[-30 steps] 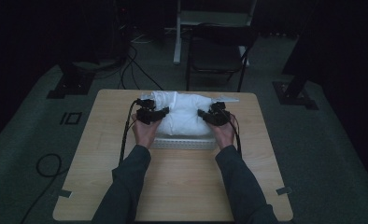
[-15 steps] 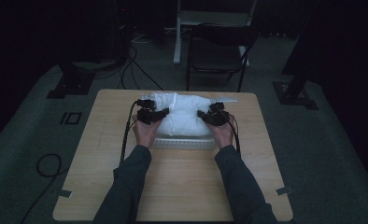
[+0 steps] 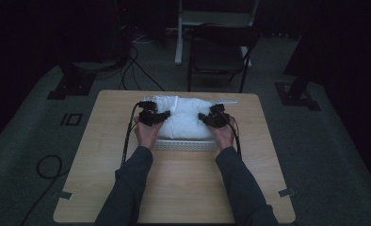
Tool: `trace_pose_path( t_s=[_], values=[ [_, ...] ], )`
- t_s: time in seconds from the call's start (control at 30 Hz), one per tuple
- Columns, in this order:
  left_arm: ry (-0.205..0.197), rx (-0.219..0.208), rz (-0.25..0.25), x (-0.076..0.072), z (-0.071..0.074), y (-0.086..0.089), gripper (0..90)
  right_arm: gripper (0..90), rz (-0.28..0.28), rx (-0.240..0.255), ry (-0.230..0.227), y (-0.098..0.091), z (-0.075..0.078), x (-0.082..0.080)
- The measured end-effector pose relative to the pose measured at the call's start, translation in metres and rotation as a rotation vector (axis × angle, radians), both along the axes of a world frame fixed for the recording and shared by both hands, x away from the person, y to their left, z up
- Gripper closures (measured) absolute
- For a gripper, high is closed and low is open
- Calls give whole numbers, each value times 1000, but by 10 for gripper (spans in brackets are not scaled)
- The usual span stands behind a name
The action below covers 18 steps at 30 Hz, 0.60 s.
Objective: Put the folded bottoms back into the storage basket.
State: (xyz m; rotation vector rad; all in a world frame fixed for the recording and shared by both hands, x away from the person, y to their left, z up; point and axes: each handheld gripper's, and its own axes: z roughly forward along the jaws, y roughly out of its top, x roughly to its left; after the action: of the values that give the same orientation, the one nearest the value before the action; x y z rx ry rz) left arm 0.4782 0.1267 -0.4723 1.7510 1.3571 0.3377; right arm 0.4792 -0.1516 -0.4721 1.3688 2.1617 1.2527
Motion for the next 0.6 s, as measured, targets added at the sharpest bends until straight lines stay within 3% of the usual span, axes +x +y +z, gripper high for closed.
trace_pose_path(
  t_s=[0.33,0.6],
  values=[
    [38,67,-2,-1,-2,-3,552,709,11,-24,20,3,-5,-2],
    [28,104,-12,-8,4,-8,552,701,23,-60,45,4,-3,-7]
  ],
)
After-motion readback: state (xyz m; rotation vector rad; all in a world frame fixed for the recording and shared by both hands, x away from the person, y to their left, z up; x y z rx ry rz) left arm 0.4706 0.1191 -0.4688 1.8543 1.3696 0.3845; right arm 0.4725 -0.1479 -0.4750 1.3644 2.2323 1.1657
